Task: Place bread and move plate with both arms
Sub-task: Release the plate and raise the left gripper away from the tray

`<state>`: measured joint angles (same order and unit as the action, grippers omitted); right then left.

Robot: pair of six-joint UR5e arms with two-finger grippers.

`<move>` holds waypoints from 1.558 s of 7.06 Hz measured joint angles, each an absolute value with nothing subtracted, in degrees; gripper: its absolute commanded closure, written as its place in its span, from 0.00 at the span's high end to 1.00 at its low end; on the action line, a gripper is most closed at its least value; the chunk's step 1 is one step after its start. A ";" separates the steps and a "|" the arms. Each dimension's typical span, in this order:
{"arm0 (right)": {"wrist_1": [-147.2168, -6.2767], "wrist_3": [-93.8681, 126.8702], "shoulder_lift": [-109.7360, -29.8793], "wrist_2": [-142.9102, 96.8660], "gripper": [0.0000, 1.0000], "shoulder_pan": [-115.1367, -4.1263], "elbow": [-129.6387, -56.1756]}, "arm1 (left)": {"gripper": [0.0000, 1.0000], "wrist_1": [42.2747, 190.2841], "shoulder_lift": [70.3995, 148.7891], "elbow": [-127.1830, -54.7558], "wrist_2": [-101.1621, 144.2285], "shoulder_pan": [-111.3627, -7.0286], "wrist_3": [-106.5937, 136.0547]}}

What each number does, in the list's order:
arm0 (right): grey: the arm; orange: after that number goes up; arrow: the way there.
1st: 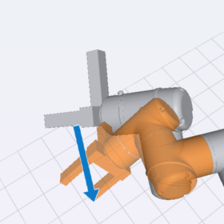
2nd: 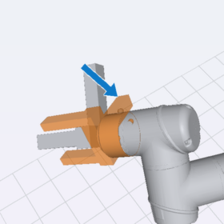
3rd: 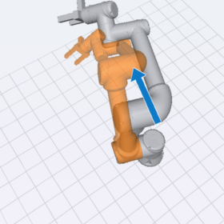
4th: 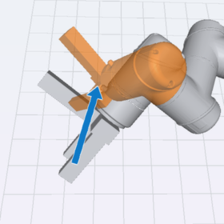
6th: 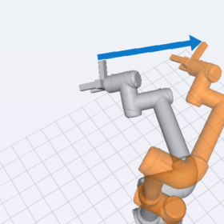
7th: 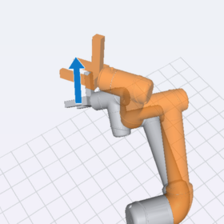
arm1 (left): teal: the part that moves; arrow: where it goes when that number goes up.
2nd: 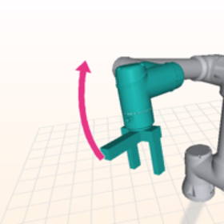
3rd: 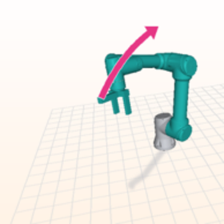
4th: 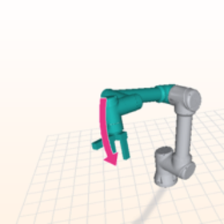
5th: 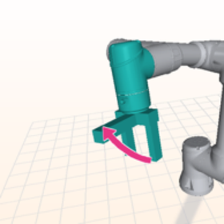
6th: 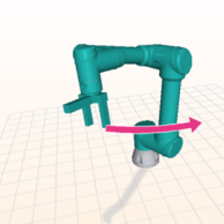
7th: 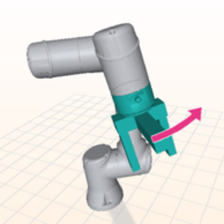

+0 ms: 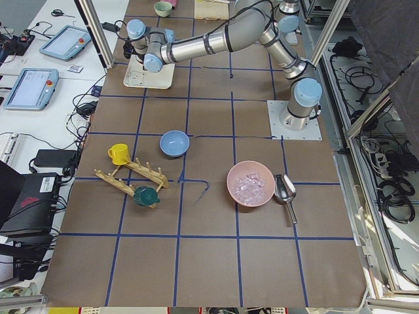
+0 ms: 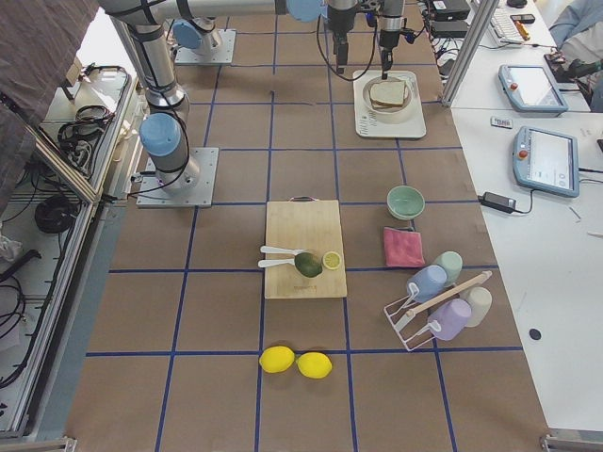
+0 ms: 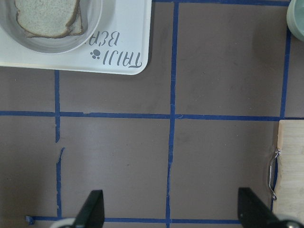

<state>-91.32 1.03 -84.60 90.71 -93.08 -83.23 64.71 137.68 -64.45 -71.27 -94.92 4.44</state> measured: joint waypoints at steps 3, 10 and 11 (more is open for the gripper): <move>-91.32 0.66 -84.78 90.84 1.00 -93.15 -83.23 | 1.00 68.75 135.05 -64.22 -72.16 -94.50 5.00; -91.32 0.45 -84.81 91.23 1.00 -93.19 -83.23 | 1.00 94.38 110.28 -71.06 -87.84 -90.94 4.14; -91.32 0.44 -84.80 91.19 1.00 -93.19 -83.23 | 1.00 96.29 106.63 -73.40 -88.36 -90.62 4.11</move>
<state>-91.32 0.44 -84.80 91.19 -93.19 -83.23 96.29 106.63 -73.40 -88.36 -90.62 4.11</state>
